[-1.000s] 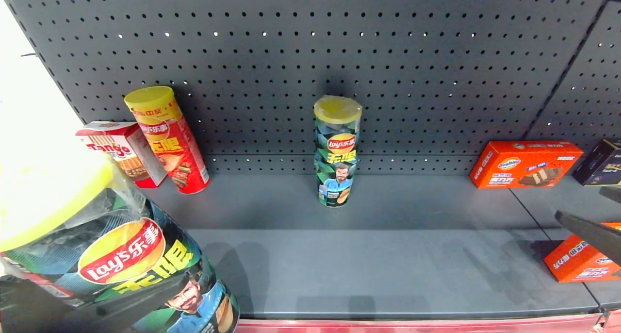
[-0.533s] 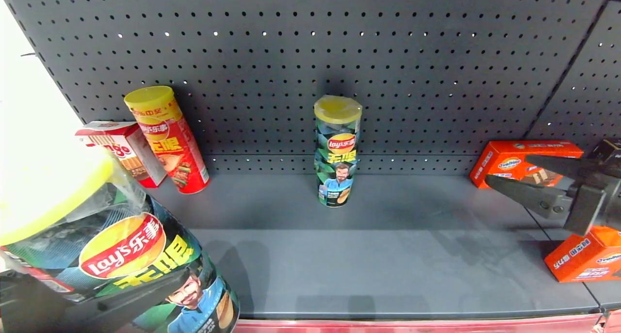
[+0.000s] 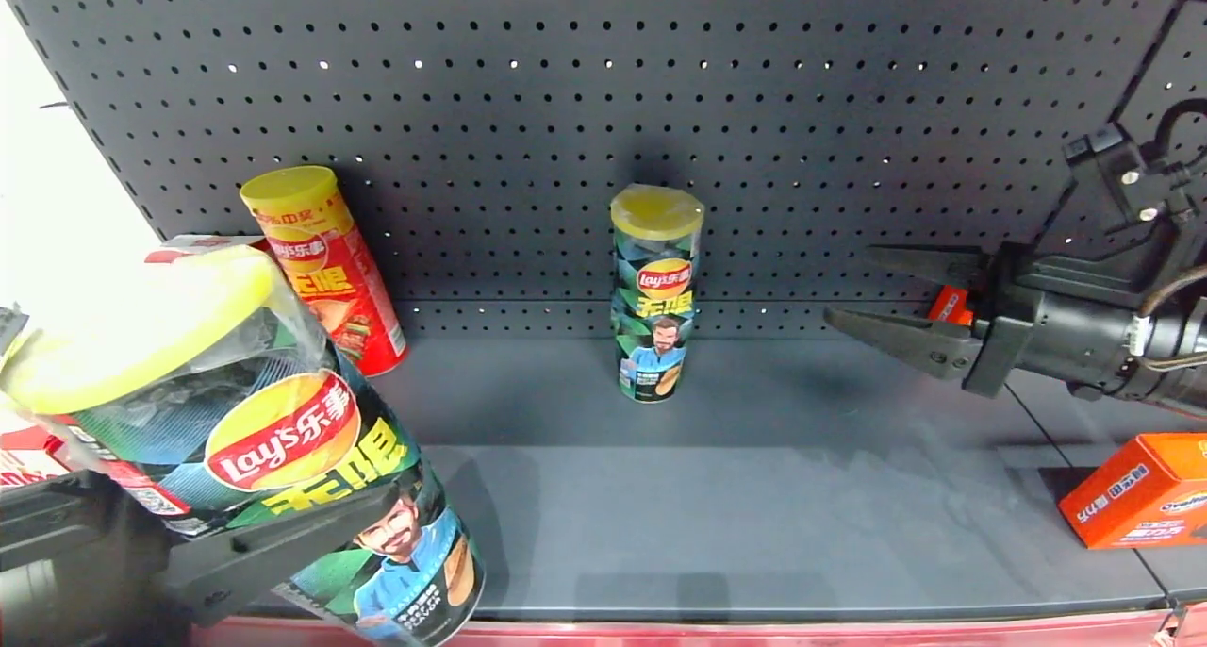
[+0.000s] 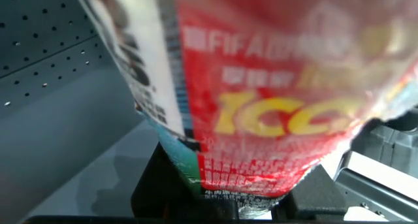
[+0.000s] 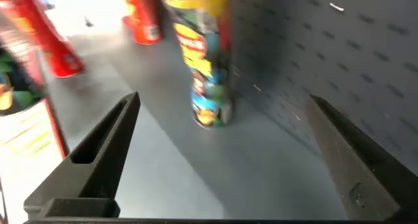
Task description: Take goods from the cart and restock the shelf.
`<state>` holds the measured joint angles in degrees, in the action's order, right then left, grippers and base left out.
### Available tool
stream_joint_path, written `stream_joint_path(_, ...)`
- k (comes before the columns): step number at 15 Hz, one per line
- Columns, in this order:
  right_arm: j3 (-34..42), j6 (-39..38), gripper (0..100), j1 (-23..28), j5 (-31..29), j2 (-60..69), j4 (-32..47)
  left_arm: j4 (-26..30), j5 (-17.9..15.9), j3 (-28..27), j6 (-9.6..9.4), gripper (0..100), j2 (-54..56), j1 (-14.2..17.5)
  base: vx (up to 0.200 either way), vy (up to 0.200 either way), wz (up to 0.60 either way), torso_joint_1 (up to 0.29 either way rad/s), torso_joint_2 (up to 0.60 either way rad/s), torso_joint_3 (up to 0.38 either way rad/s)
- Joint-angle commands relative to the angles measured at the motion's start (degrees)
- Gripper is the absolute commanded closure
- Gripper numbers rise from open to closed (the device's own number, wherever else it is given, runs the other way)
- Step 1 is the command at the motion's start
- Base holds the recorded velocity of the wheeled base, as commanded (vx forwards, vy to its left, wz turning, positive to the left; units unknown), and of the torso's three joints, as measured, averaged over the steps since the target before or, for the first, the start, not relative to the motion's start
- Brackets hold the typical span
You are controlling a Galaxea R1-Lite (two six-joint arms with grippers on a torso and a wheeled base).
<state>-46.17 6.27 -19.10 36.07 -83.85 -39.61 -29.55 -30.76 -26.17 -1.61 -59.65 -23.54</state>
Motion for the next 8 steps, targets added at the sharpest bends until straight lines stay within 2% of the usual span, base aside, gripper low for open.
stream_joint_path(1,-2.09,0.15,0,0.38,3.39,-6.24,-2.23,0.02,-0.09,-0.02,0.03,100,-0.73,-0.01,0.0,0.0,0.0,0.0,0.0,0.0)
stream_joint_path(4,-9.82,1.38,0,0.47,11.65,-12.66,-2.84,0.02,-1.06,0.07,0.12,100,-0.56,-0.37,0.0,0.0,0.0,0.0,0.0,0.0)
stream_joint_path(8,-16.68,2.17,0,-1.46,12.8,-19.78,-2.84,0.02,-1.41,-0.28,0.12,100,-0.73,-0.37,0.0,0.0,0.0,0.0,0.0,0.0)
